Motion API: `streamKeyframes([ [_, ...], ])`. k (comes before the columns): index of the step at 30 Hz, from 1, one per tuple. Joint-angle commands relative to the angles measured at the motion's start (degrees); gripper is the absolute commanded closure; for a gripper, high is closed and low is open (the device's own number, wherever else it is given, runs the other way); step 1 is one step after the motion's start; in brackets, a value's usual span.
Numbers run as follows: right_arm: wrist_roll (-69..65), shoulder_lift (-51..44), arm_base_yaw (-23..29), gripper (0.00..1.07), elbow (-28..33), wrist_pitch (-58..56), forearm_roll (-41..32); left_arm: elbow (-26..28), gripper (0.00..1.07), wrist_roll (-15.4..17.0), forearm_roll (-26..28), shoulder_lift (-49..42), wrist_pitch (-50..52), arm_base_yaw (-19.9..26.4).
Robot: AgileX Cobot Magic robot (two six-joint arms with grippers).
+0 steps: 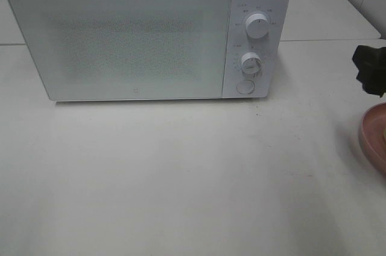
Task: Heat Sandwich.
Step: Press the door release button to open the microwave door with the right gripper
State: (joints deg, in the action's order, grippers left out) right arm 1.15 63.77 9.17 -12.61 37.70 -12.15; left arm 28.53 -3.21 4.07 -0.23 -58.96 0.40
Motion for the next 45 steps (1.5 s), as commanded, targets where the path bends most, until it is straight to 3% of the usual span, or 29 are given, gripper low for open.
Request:
streamKeyframes([
  [1,5.44,-0.23,3.90,0.31,0.80,2.64,-4.07,-0.17,0.05,-0.06,0.00,-1.49,0.00,0.06],
  [11,15.64,-0.17,13.46,0.31,1.20,4.76,-14.67,-0.17,0.05,-0.06,0.00,-1.49,0.00,0.06],
  [16,15.81,0.52,14.73,0.31,1.20,6.36,-15.36,-0.17,0.05,-0.06,0.00,-1.49,0.00,0.06],
  [30,8.59,18.56,15.18,0.31,1.20,17.48,-15.47,-0.17,0.05,-0.06,0.00,-1.49,0.00,0.06],
  [36,9.34,24.18,22.75,0.31,1.20,23.61,-21.31,-0.17,0.05,-0.06,0.00,-1.49,0.00,0.06],
  [39,9.45,27.62,28.25,0.31,0.97,27.62,-27.56,-0.17,0.05,-0.06,0.00,-1.49,0.00,0.06],
  [45,9.68,31.63,33.58,0.31,-1.66,27.79,-32.20,-0.17,0.05,-0.06,0.00,-1.49,0.00,0.06],
])
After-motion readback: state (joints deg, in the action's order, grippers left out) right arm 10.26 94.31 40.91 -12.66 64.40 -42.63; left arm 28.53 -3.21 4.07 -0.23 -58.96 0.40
